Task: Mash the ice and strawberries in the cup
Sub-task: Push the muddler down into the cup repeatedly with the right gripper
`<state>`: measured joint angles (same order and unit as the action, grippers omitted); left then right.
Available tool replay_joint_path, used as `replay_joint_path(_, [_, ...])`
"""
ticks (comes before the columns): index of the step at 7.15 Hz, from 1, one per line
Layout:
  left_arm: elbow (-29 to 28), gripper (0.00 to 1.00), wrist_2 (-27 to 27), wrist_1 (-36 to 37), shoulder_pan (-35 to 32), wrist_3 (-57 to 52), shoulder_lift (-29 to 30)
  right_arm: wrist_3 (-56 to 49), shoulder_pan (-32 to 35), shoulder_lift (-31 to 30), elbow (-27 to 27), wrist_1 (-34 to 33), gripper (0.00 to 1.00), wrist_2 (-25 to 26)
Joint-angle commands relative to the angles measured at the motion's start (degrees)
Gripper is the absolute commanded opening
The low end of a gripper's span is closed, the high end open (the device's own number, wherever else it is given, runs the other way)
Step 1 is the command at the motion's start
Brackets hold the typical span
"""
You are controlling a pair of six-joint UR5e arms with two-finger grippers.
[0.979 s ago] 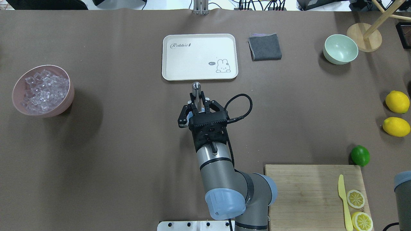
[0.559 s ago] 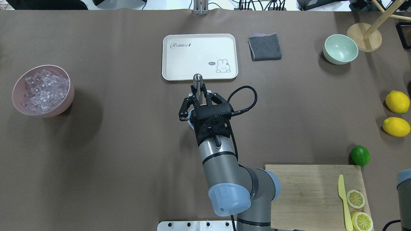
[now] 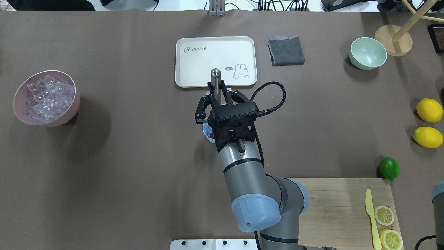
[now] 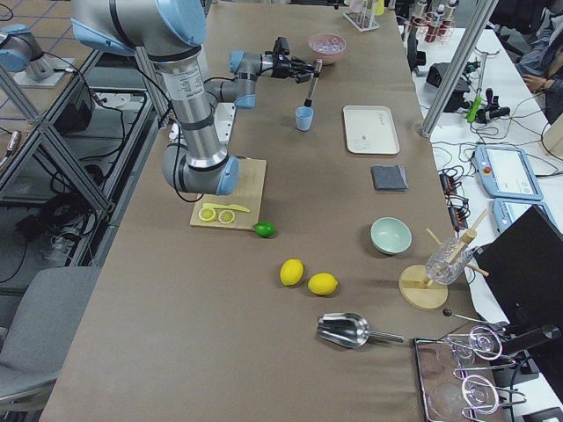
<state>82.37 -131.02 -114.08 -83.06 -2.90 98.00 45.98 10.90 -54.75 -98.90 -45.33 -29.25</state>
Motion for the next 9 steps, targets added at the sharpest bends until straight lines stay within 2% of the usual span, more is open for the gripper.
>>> replay_joint_path(1, [-0.1, 0.97, 0.1, 0.0, 0.0, 0.0, 0.0, 0.4, 0.2, 0.1, 2.0, 0.1, 0.00, -0.4])
replay_joint_path(9, [-1.7, 0.97, 0.2, 0.0, 0.0, -0.1, 0.8, 4.5, -1.1, 0.4, 7.7, 0.2, 0.00, -0.6])
